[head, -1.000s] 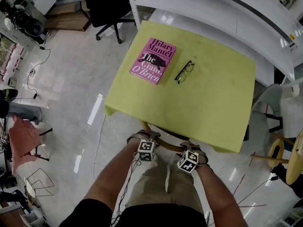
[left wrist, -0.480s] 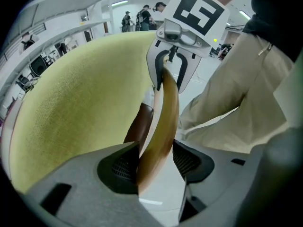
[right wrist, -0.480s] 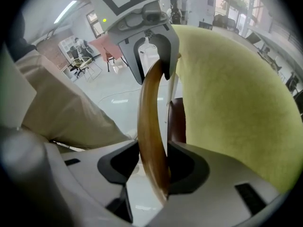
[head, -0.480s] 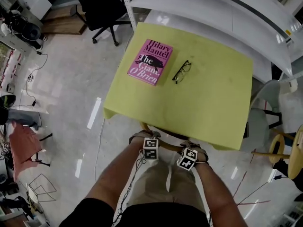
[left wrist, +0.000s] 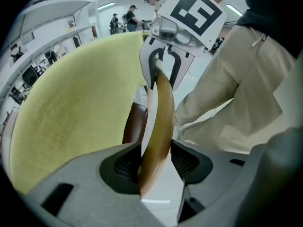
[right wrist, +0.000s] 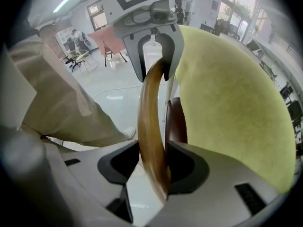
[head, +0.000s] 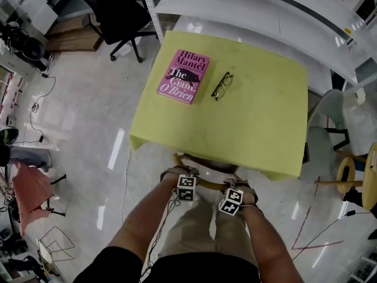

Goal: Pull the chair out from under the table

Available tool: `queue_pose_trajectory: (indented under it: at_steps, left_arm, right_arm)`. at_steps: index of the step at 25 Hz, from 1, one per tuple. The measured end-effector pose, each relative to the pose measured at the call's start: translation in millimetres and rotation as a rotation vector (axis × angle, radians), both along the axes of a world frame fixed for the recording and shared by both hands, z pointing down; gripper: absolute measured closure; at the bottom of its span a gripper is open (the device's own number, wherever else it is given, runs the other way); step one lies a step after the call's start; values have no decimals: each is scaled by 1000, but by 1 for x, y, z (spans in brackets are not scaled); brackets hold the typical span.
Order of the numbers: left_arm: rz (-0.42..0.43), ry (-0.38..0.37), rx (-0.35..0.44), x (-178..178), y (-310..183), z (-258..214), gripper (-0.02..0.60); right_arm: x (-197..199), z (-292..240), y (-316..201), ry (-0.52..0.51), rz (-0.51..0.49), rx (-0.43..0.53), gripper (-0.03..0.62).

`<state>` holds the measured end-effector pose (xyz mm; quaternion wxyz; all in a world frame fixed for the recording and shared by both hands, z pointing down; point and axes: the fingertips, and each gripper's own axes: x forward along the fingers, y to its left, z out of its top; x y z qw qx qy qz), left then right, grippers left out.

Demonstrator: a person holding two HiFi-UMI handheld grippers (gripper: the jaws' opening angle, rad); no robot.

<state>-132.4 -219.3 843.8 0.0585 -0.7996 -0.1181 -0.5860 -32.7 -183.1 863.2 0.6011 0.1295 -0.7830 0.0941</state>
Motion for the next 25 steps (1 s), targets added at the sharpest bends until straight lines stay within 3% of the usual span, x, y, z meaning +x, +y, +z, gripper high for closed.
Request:
queue_pose_trajectory:
  at_steps: [6, 13, 25]
  left_arm:
    - [9, -10, 14, 5, 22, 1, 398]
    - [-57, 7, 2, 27, 61, -4, 405]
    - [-178, -21, -20, 46, 160, -2, 405]
  right_arm:
    - [4, 2, 21, 4, -19, -6, 414]
    - [31, -4, 47, -8, -94, -21, 413]
    - [46, -11, 135, -41, -194, -47, 416]
